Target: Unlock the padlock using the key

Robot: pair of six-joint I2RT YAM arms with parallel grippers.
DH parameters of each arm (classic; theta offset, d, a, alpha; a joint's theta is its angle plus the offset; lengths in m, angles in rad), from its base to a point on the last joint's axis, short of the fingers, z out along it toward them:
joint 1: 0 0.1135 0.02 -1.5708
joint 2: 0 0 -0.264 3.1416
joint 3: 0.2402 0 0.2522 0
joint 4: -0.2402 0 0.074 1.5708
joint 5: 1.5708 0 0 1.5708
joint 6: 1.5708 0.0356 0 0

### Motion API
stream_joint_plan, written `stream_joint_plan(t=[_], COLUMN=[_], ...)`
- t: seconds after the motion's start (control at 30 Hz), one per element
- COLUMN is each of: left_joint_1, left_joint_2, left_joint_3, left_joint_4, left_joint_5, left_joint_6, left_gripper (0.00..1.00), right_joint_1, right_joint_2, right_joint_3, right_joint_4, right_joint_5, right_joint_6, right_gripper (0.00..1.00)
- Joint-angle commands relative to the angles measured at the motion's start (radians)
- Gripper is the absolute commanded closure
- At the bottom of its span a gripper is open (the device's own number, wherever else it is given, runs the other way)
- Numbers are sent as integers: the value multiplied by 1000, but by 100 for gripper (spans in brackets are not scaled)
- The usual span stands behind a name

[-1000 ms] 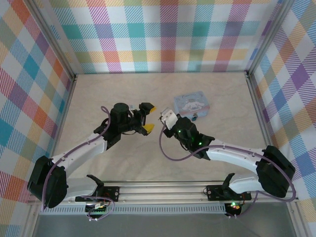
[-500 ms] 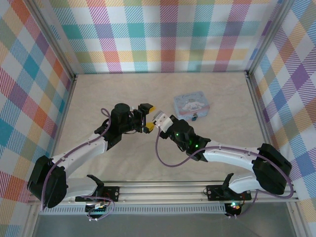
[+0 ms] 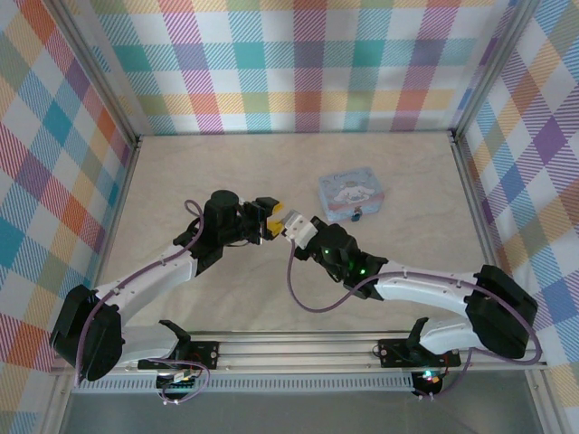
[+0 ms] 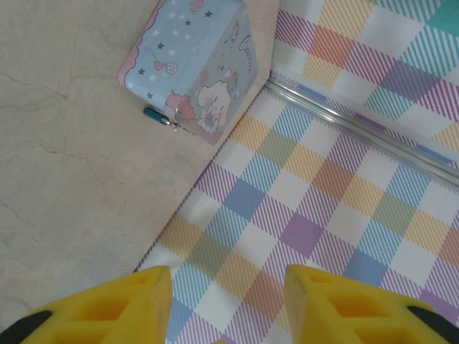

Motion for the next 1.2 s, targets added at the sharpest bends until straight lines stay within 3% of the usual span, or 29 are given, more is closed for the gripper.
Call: stream_joint_plan(t=[0.0,0.73,1.03,1.17], left_joint_1=[-10,-9,-9,-10], left_joint_2=[-16,-26,-21,-21], left_joint_3=[-2,38,86,89], left_joint_4=[-4,-110,-164,-180], left_joint_5=[-14,-30,-26,-18], left_joint_6=[-4,69,139,127], left_gripper=[61,100,100,80], right_joint_1=[12,12,11,11], right_joint_2=[-31,-85,-94,-57], right_joint_3=[-18,-41,-47,-30], right_joint_4=[2,-25,-51,-23], right_joint_5=[-11,19,23,57], right_joint_6=[4,45,68,27], right_gripper=[100,97,100,100])
